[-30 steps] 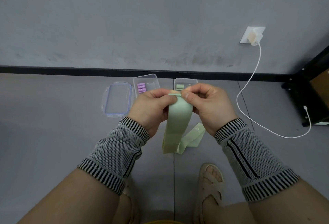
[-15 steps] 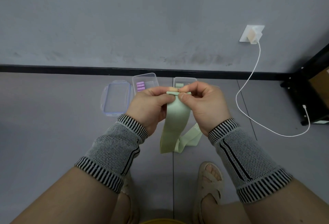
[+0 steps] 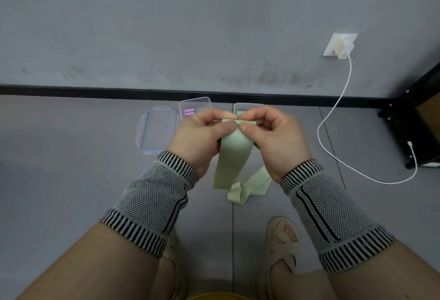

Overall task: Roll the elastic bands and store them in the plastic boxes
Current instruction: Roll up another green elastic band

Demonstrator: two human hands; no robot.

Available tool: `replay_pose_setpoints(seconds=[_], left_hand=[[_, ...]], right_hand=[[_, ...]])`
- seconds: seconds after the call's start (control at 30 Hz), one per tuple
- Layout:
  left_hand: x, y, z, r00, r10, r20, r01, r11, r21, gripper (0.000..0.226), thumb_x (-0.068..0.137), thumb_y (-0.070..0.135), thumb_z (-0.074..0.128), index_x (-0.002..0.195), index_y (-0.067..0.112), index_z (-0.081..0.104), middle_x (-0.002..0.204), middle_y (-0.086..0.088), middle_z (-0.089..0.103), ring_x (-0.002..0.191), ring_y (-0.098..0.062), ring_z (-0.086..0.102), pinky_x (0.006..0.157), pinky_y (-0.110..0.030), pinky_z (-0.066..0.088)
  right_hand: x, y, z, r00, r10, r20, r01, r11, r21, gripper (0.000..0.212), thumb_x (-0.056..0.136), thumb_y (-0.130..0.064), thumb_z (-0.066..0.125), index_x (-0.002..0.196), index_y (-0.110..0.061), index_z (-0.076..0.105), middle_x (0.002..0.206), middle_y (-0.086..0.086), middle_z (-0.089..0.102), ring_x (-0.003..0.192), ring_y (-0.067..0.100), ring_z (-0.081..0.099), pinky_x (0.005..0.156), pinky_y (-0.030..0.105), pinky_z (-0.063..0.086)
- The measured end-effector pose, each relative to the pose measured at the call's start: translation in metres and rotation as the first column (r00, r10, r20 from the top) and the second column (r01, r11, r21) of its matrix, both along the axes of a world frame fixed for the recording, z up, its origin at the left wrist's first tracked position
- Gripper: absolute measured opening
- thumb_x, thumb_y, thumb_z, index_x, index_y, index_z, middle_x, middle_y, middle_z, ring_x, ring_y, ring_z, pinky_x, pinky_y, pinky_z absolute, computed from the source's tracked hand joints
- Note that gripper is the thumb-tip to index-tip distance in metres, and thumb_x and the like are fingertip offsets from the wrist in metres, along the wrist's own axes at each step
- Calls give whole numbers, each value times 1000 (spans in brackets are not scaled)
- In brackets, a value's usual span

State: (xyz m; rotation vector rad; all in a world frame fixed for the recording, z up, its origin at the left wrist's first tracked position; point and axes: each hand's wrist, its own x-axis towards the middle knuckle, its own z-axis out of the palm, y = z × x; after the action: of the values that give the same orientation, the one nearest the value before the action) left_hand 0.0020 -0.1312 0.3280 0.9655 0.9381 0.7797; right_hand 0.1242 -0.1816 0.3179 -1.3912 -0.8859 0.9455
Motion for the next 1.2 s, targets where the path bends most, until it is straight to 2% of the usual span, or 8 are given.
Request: replay_pose_setpoints(seconds=[0.13, 0.23, 0.43, 0.57, 0.67, 0.77, 1.03, 1.2], left_hand=[[-1, 0, 2, 999, 1, 33, -1, 1000, -1, 17, 84, -8, 56, 78, 7, 61, 65, -5, 66, 62, -17, 63, 62, -28, 54], [0, 0, 2, 999, -3, 48, 3, 1000, -6, 17, 84, -9, 56, 77, 6, 61, 69, -7, 65, 65, -19, 63, 65, -29, 55], [-1, 0, 0, 999, -10, 39, 9, 1000, 12, 21, 83, -13, 54, 75, 5, 61, 62, -4, 65, 61, -16, 64, 64, -27, 55], [0, 0, 0, 999, -9, 49, 8, 1000, 16, 22, 82, -14, 54, 78, 5, 62, 65, -2, 68, 64, -15, 66, 65, -26, 57], [0, 0, -1, 1000, 5, -6, -5, 1000, 24, 17, 82, -11, 58, 85, 5, 62, 70, -4, 70, 67, -15, 67, 65, -25, 57], [0, 0, -2, 994, -11, -108, 17, 998, 61, 13, 82, -6, 61, 91, 3, 62, 75, -6, 70, 69, -16, 68, 69, -29, 58], [-2, -1, 3, 994, -3, -113, 15, 994, 108, 8, 83, 1, 65, 78, 7, 65, 73, -8, 67, 74, -22, 63, 78, -37, 53], [-5, 0, 6, 997, 1, -80, 9, 991, 131, 19, 82, -10, 60, 76, 8, 62, 63, -2, 67, 61, -13, 64, 64, -24, 54]], right_hand=[[1, 1, -3, 995, 49, -82, -50, 999, -8, 18, 81, -1, 67, 81, -19, 67, 84, 9, 68, 81, 22, 64, 80, 39, 54], [0, -1, -1, 998, 54, 29, -54, 999, 4, 7, 80, -15, 70, 78, -22, 69, 79, 6, 71, 78, 21, 68, 77, 40, 57], [4, -2, 0, 976, 3, 217, -7, 1000, 20, 14, 82, -13, 71, 75, -25, 70, 74, 12, 71, 73, 30, 69, 71, 50, 58], [3, -2, 0, 986, -7, 167, 1, 999, 40, 19, 80, -6, 71, 73, -23, 69, 80, 21, 69, 74, 36, 64, 74, 51, 56], [4, -2, 0, 992, -3, 124, -2, 999, 37, 23, 79, -4, 71, 71, -25, 68, 77, 13, 69, 71, 23, 62, 76, 46, 56], [5, -2, -1, 994, -4, 107, 1, 1000, 29, 25, 78, -3, 71, 70, -26, 68, 79, 13, 68, 72, 21, 61, 76, 45, 55], [4, -2, -1, 994, -18, 109, 14, 999, 31, 23, 80, -1, 70, 74, -23, 66, 78, 8, 68, 71, 19, 63, 71, 34, 56], [7, -2, -4, 1000, 10, 3, -10, 1000, -23, 23, 77, -5, 74, 93, -20, 65, 80, 7, 72, 79, 23, 70, 78, 39, 58]])
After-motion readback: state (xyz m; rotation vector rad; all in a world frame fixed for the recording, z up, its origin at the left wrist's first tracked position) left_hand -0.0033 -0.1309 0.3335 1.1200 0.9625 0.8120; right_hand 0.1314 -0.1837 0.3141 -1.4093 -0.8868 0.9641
